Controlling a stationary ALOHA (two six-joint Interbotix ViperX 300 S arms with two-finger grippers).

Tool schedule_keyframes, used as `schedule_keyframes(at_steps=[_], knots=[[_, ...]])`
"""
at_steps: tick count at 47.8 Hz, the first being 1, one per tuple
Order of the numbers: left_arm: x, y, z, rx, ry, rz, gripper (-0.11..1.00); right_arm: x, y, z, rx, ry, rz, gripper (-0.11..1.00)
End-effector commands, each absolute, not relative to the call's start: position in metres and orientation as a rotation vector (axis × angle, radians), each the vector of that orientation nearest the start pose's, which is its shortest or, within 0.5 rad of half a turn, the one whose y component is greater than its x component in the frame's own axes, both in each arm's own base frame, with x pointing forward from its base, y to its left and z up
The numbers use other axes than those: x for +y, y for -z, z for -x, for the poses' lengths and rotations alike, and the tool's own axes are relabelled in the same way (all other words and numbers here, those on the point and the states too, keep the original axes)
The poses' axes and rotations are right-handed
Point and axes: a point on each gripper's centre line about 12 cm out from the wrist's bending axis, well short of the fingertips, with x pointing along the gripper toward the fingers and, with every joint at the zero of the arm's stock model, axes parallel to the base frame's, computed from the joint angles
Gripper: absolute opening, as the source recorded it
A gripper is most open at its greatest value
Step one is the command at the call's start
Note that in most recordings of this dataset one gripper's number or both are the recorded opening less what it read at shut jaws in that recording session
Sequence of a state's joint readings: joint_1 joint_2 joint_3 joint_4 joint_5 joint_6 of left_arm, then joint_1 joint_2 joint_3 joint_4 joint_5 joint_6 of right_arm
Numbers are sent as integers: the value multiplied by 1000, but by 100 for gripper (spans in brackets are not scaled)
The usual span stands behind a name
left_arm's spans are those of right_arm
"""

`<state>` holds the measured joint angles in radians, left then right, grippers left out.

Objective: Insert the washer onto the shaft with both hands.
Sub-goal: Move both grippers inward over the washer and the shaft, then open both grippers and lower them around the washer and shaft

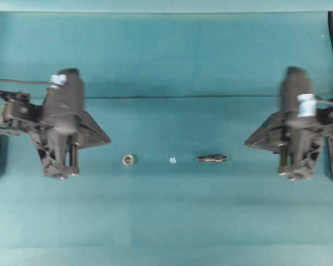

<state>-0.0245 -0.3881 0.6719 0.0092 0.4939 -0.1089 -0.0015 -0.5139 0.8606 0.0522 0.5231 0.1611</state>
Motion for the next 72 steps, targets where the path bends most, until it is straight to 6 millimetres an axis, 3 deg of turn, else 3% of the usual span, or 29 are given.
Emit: schedule_keyframes(at_steps=[1, 20, 33, 49, 59, 72], knots=[[-8, -267, -324, 793, -17, 78, 2, 4, -232, -276, 893, 64, -201, -9], [-7, -230, -355, 961, -34, 75, 2, 1, -221, -306, 1086, 29, -60, -10], [-6, -209, -371, 1007, -33, 61, 2, 1, -199, -318, 1180, 8, -19, -10], [-4, -188, -375, 1050, -23, 30, 2, -2, -178, -323, 1238, 1, 26, -10], [-7, -187, -379, 995, 26, -44, 2, -3, -175, -325, 1223, 3, 27, -10], [-6, -175, -369, 1021, 27, -45, 2, -3, -173, -325, 1213, 2, 27, -10]])
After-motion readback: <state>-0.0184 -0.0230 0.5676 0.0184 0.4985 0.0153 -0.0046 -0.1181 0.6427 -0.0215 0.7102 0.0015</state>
